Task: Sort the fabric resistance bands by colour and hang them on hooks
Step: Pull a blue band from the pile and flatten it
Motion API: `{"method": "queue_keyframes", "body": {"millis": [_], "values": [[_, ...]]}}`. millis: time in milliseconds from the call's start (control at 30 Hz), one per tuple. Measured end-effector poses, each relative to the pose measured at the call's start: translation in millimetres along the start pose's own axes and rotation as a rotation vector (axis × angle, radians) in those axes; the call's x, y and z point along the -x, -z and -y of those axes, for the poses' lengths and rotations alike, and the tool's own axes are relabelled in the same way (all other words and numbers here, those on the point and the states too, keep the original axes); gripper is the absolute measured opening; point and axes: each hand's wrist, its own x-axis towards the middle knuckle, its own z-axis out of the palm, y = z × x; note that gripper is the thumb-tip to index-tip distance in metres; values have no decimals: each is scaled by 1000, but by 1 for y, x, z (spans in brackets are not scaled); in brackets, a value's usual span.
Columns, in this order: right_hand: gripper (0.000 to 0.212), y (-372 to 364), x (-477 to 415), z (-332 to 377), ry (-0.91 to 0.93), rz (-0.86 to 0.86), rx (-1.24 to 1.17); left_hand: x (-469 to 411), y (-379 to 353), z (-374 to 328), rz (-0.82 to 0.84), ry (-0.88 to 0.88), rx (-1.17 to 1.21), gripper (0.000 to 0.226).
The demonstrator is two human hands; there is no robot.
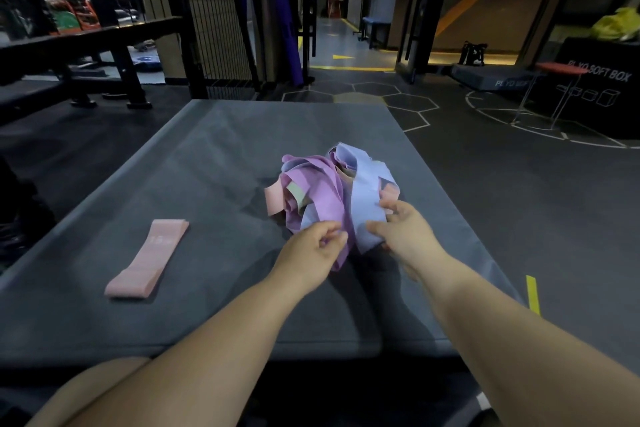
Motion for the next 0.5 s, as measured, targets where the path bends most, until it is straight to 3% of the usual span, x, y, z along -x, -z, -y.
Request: {"method": "queue_keyframes", "body": {"millis": [200,433,500], "values": [[63,-2,28,2,17,209,-144,-1,-2,-7,-20,59,73,38],[14,-4,51,14,-59,313,-269,-3,-3,0,-63,56,115,39],[18,-5,49,16,-128,261,-271,-3,-2,1,-61,42,139,39]]}}
